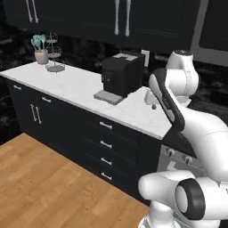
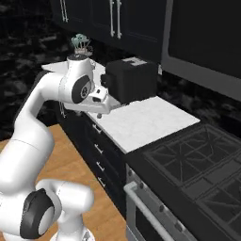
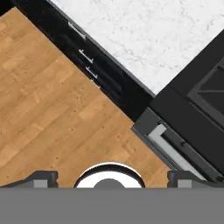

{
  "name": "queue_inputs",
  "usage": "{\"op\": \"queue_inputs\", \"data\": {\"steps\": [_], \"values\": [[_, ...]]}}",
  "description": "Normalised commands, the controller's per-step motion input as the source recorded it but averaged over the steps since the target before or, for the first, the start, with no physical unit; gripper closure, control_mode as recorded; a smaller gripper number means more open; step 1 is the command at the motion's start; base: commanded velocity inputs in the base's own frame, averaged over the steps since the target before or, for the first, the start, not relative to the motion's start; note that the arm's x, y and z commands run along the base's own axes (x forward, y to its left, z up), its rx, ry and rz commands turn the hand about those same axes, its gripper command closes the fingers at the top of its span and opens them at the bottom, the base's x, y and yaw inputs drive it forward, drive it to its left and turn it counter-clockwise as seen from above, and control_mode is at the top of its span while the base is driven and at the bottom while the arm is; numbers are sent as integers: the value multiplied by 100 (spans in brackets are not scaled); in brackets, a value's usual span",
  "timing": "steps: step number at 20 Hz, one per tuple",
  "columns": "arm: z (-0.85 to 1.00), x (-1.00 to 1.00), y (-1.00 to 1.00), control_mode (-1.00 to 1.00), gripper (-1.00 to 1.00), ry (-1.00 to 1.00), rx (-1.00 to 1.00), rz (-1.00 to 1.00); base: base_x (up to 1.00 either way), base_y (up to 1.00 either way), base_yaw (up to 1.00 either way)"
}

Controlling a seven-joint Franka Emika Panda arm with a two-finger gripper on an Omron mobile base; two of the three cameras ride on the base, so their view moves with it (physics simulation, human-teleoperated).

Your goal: Navigate to the dishwasher.

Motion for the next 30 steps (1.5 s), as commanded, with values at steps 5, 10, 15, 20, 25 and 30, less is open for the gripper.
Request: {"op": "queue_inputs", "data": {"steps": [5, 10, 15, 20, 25, 30], "values": [[0, 0, 0, 100, -100, 0, 0, 0, -38, 32, 73], [0, 0, 0, 100, -100, 0, 0, 0, -35, 49, 75], [0, 0, 0, 100, -100, 0, 0, 0, -34, 48, 76], [0, 0, 0, 100, -100, 0, 0, 0, -34, 44, 76], [0, 0, 0, 100, -100, 0, 0, 0, -40, 46, 75], [0, 0, 0, 100, -100, 0, 0, 0, -43, 46, 74]]}}
